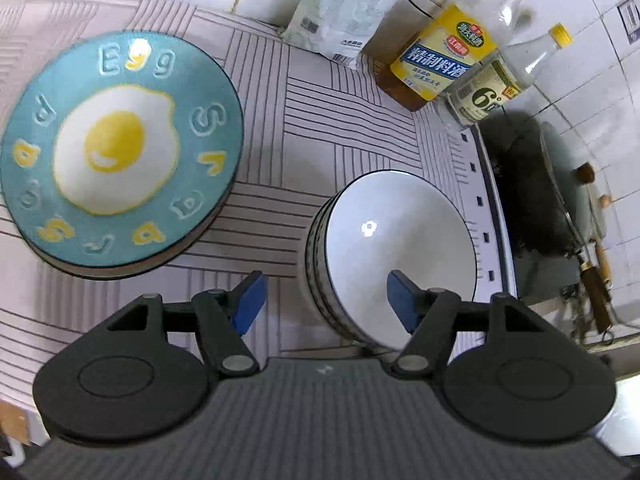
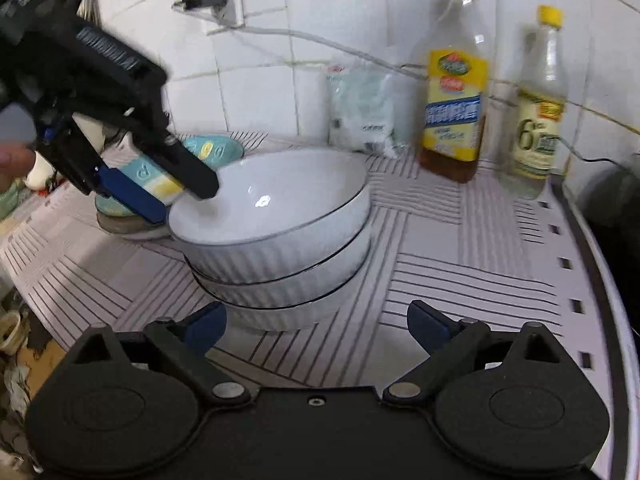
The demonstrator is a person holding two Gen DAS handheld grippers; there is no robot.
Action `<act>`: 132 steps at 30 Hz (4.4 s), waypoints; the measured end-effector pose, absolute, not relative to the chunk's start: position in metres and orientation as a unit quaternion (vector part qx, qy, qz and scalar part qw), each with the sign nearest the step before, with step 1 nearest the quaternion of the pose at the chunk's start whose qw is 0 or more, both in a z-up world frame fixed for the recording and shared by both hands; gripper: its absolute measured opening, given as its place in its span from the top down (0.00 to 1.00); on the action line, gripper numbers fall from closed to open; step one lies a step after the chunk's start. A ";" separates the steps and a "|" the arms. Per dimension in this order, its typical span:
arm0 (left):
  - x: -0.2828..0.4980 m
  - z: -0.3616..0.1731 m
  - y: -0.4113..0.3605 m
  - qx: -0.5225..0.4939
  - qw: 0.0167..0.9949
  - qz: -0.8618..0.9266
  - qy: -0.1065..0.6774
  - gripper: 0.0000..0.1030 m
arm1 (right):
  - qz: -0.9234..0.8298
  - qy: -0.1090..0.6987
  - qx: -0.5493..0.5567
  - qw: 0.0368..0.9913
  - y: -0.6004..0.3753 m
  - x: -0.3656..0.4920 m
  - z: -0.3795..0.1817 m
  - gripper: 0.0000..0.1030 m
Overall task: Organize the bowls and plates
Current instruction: 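Grasp the rim of the nested bowl stack with both grippers, then lift the bowl stack with both grippers and carry it over the egg plate, then lower the bowl stack onto the egg plate and open both grippers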
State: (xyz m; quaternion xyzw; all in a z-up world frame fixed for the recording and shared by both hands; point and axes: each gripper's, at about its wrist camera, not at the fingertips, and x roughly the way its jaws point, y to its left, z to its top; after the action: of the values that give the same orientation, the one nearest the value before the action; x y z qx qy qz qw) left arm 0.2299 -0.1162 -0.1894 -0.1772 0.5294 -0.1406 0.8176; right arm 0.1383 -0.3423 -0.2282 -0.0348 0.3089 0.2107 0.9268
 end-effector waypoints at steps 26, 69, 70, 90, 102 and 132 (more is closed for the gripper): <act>0.248 -0.240 -0.115 -0.241 0.808 -0.150 0.517 0.66 | 0.265 0.270 -0.053 0.924 -0.321 0.173 -0.256 0.00; 0.227 -0.116 -0.001 -0.134 0.835 -0.152 0.511 0.65 | 0.317 0.208 -0.060 0.923 -0.201 0.172 -0.166 0.00; 0.232 -0.116 0.006 -0.129 0.835 -0.152 0.513 0.65 | 0.317 0.208 -0.057 0.924 -0.195 0.175 -0.167 0.00; 0.310 -0.157 0.053 -0.056 0.795 -0.202 0.569 0.65 | 0.250 0.252 -0.054 0.933 -0.122 0.219 -0.211 0.00; 0.321 -0.167 0.050 -0.057 0.795 -0.208 0.567 0.65 | 0.223 0.275 -0.044 0.934 -0.118 0.234 -0.219 0.00; 0.293 -0.134 0.037 -0.076 0.846 -0.111 0.517 0.63 | 0.180 0.333 -0.054 0.924 -0.120 0.182 -0.167 0.00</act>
State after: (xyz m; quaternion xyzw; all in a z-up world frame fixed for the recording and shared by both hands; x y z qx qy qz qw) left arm 0.2930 0.0370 -0.1344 -0.0756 0.5168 -0.1110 0.8455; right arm 0.1821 -0.1205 -0.1674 -0.0541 0.3326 0.1796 0.9242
